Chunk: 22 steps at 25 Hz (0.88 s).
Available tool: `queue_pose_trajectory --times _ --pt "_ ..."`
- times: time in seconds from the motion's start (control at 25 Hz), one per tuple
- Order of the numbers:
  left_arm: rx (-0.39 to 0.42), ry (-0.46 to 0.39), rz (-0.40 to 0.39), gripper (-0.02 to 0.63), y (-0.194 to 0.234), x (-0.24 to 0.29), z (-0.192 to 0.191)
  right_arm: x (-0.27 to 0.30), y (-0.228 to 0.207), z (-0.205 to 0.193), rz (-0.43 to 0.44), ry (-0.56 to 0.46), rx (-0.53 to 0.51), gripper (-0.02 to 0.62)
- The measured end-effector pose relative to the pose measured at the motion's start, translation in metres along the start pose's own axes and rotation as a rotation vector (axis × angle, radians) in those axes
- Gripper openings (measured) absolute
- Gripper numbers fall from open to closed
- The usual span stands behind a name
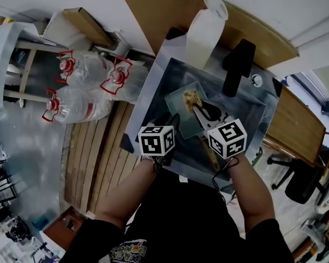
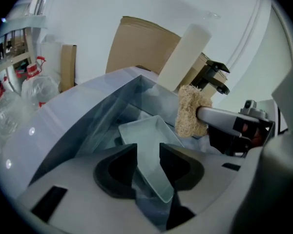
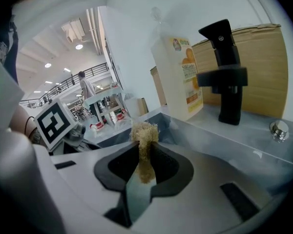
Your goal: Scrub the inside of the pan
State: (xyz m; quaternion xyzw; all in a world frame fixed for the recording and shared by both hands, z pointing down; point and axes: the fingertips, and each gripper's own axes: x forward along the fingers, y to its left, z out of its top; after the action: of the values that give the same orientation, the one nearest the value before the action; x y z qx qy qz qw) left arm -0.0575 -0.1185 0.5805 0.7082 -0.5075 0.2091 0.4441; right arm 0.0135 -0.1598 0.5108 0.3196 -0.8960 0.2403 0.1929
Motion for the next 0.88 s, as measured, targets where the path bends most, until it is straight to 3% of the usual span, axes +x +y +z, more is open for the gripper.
queue_pose_trajectory --times 0.32,0.6,0.72,0.88 --pt "-0.153 0.035 0.062 0.133 0.024 0.022 -0.007 0.026 -0.005 -0.026 0.027 0.085 -0.034 0.078" --pt "-0.218 0.078 0.101 0.129 0.04 0.038 -0.017 0.05 -0.006 -0.044 0.055 0.176 -0.082 0.078" --pt "-0.267 0.087 0.115 0.061 0.047 0.04 -0.019 0.061 -0.004 -0.052 0.072 0.22 -0.111 0.078" --pt "-0.278 0.094 0.11 0.06 0.048 0.044 -0.02 0.076 0.001 -0.062 0.094 0.265 -0.138 0.078"
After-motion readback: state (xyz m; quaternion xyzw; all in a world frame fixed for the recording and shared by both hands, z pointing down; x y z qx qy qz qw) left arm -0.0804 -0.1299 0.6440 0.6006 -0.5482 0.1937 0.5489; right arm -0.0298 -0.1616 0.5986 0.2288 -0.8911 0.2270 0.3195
